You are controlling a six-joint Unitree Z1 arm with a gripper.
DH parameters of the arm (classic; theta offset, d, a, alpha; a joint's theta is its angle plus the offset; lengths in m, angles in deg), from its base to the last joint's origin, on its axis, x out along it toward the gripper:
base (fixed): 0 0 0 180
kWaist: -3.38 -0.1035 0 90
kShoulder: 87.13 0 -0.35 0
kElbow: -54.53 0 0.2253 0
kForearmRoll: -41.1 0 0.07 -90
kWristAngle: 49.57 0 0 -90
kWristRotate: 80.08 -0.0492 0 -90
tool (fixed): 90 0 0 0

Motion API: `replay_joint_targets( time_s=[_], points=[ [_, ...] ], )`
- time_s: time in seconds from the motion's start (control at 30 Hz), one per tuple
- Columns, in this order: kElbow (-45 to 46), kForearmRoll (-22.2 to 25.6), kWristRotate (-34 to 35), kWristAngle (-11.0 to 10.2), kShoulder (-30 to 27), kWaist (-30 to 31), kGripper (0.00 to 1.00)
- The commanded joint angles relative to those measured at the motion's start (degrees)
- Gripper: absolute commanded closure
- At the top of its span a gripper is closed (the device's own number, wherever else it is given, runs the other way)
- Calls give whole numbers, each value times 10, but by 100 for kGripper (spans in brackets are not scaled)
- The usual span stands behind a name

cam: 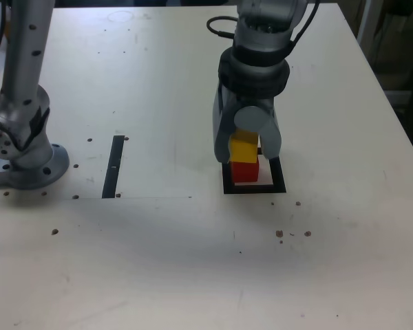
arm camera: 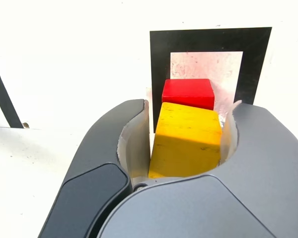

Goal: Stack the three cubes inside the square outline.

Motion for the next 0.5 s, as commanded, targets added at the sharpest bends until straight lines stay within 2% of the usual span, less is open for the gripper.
replay_joint_targets(
  time_s=[0.0,0.47],
  points=[
    [0,-2,-4,0,5,-3,80],
    [-4,-5,-12,0,7,-18,80]
  ],
)
